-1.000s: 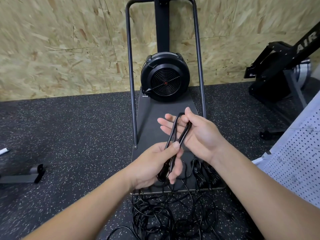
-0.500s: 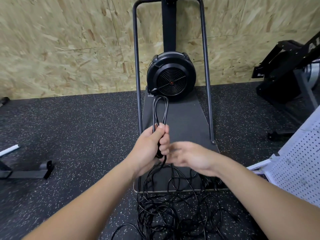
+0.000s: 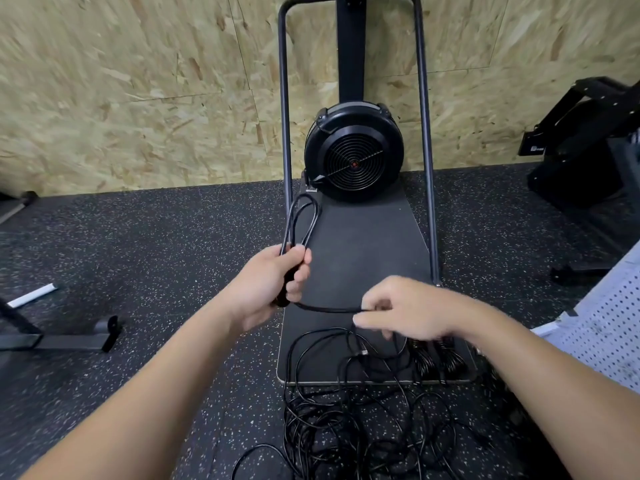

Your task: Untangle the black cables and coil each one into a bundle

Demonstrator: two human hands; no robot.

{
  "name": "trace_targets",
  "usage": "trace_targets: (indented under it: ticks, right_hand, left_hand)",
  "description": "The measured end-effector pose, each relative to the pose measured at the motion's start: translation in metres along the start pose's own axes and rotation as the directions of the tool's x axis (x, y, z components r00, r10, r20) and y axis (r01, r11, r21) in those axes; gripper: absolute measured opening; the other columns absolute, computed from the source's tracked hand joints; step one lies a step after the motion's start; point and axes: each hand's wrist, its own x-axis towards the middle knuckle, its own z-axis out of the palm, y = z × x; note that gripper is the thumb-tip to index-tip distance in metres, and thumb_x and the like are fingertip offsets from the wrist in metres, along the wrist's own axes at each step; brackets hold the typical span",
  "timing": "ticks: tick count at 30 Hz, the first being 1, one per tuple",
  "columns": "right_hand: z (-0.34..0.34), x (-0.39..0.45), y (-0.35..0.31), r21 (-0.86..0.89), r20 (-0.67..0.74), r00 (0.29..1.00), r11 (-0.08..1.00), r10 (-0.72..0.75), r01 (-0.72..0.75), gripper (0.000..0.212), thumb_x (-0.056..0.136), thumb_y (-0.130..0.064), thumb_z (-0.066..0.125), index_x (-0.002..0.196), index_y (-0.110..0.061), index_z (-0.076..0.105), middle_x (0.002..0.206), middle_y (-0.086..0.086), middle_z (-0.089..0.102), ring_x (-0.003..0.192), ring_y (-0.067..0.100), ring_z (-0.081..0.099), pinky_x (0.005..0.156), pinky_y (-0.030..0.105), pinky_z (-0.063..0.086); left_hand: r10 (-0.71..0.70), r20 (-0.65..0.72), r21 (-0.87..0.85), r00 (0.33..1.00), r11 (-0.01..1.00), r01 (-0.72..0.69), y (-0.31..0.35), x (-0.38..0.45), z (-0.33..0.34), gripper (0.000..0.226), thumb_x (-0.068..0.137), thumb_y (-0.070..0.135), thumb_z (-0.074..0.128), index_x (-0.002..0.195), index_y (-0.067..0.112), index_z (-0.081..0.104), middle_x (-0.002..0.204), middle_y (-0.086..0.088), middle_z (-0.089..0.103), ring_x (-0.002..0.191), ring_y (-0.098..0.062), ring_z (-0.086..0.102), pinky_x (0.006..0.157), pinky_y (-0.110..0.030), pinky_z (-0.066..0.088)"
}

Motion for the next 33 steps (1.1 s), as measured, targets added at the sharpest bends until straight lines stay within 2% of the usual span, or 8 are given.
trace_targets:
  ticks: [5,8,13,19,22,26,30,33]
  right_hand:
    - [0.001,-0.010,-0.026,0.426,-0.172,0.981,0.892,-0.089,0.155,0.017,0.103,-0.022,0.074,0.092,-0.013,0.083,0.067,0.003,0.060,0.066,0.020,0.052,0.072,0.041,0.055]
    - [0.015,-0.003,-0.033,0.496,-0.226,0.970,0.847,-0.087,0.192,0.020,0.106,-0.023,0.071,0.095,-0.013,0.084,0.069,0.004,0.060,0.067,0.023,0.049,0.069,0.040,0.046]
    - [0.016,0.000,-0.029,0.475,-0.356,0.935,0.864,0.013,0.169,0.019,0.101,-0.029,0.079,0.088,-0.016,0.083,0.073,0.007,0.076,0.065,0.019,0.056,0.070,0.037,0.046]
    - [0.006,0.011,-0.003,0.604,-0.477,0.849,0.786,0.225,0.131,0.031,0.078,-0.030,0.098,0.094,-0.012,0.078,0.083,0.015,0.080,0.070,0.026,0.068,0.078,0.047,0.056]
    - [-0.004,0.007,-0.002,0.632,-0.510,0.839,0.744,0.190,0.216,0.020,0.091,-0.004,0.085,0.108,-0.007,0.075,0.093,0.010,0.080,0.078,0.022,0.078,0.079,0.041,0.059]
    - [-0.007,0.005,0.013,0.454,-0.564,0.795,0.888,0.222,0.074,0.016,0.090,-0.019,0.086,0.101,-0.023,0.075,0.099,-0.006,0.081,0.088,0.013,0.079,0.087,0.036,0.061]
    - [0.000,0.003,0.025,0.348,-0.418,0.890,0.937,0.183,-0.030,0.010,0.099,-0.033,0.081,0.108,-0.030,0.079,0.103,-0.014,0.081,0.096,-0.002,0.074,0.096,0.026,0.055]
    - [0.003,0.006,0.026,0.237,-0.391,0.913,0.971,0.116,-0.022,0.018,0.105,-0.039,0.072,0.098,-0.025,0.082,0.083,-0.006,0.072,0.076,0.009,0.064,0.084,0.042,0.054]
  left_hand:
    - [0.062,-0.174,0.370,0.983,0.929,0.007,-0.019,0.005,0.012,0.030,0.116,0.028,0.048,0.093,0.015,0.060,0.072,-0.005,0.055,0.057,-0.016,0.041,0.049,-0.026,0.034]
    - [0.057,-0.122,0.498,0.991,0.867,0.011,-0.024,-0.001,0.035,0.051,0.111,0.060,0.048,0.082,0.020,0.059,0.069,-0.003,0.055,0.062,-0.020,0.042,0.058,-0.035,0.032]
    - [-0.144,-0.010,0.273,0.989,0.952,0.142,-0.034,-0.012,0.061,0.090,0.093,0.097,0.022,0.080,0.020,0.066,0.083,-0.002,0.061,0.065,-0.013,0.046,0.062,-0.032,0.034]
    - [-0.173,0.226,0.183,0.959,0.974,0.133,-0.052,-0.009,0.069,0.042,0.103,0.057,0.065,0.107,0.017,0.058,0.083,-0.001,0.056,0.066,-0.011,0.041,0.056,-0.022,0.029]
    - [-0.176,0.204,0.088,0.963,0.983,0.161,-0.057,-0.005,0.069,0.025,0.110,0.039,0.062,0.109,0.015,0.059,0.082,-0.005,0.056,0.065,-0.013,0.039,0.053,-0.021,0.025]
    - [-0.108,0.129,-0.083,0.986,0.989,0.119,-0.050,-0.001,0.062,0.017,0.115,0.027,0.054,0.112,0.011,0.059,0.082,-0.009,0.055,0.062,-0.013,0.037,0.052,-0.021,0.024]
    - [-0.030,0.115,-0.142,0.993,0.989,0.047,-0.037,-0.002,0.057,0.018,0.115,0.024,0.051,0.112,0.008,0.059,0.082,-0.010,0.055,0.062,-0.014,0.036,0.052,-0.022,0.025]
    - [0.021,0.075,-0.116,0.997,0.993,-0.012,-0.033,0.000,0.052,0.021,0.116,0.028,0.051,0.114,0.008,0.058,0.080,-0.009,0.054,0.062,-0.014,0.035,0.054,-0.024,0.023]
